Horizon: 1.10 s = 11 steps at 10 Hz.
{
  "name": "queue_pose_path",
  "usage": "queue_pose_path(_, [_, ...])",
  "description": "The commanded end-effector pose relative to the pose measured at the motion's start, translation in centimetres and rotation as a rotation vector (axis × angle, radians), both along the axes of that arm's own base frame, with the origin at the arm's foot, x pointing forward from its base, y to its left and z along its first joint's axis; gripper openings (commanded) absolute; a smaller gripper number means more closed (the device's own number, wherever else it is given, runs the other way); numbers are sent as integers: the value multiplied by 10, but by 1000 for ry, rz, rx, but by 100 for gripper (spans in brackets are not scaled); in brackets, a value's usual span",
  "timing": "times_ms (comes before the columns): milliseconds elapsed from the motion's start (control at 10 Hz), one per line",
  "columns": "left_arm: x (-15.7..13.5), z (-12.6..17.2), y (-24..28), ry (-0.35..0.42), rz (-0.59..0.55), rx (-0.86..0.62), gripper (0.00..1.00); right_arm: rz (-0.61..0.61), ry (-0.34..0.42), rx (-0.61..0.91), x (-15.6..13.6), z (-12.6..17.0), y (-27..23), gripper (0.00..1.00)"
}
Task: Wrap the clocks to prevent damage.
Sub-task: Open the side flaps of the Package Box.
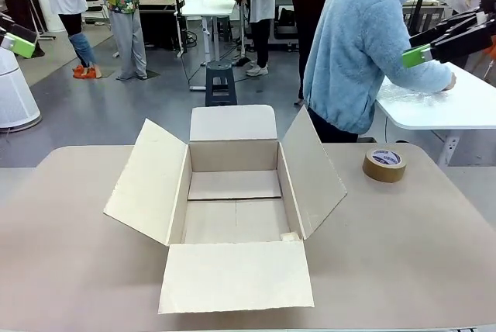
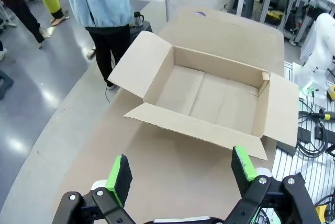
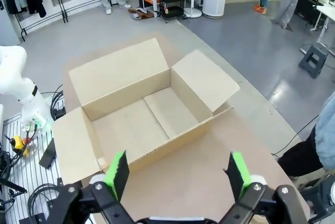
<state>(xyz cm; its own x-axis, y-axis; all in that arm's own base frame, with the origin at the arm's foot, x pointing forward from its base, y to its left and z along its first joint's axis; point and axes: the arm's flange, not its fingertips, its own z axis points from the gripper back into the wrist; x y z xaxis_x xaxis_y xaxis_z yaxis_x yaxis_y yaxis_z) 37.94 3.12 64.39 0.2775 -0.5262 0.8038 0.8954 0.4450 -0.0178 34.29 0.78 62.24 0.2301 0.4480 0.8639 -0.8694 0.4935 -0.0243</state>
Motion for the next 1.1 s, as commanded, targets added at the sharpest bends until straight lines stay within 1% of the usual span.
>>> queue_pose_path(0, [-10,-10,14,-24,-30,-51,100,2,-19,27,-10,-6,-9,100])
queue_pose_path(100, [-9,-10,17,-28,-33,-51,100,-4,-26,43,-12,-7,-14,100])
queue_pose_path(300, [-13,-12,16,-26,-44,-41,100,-14,-12,45,-13,-12,-18,100])
queue_pose_path(400, [-7,-8,18,-11,-14,-34,100,-25,-7,27,-10,2,-16,100])
queue_pose_path(900, [-8,-10,18,-4,-10,-24,100,-38,-7,16,-11,2,-17,100])
queue_pose_path(1000, [-10,-7,20,0,-38,-49,42,3,-12,13,-16,4,-21,42])
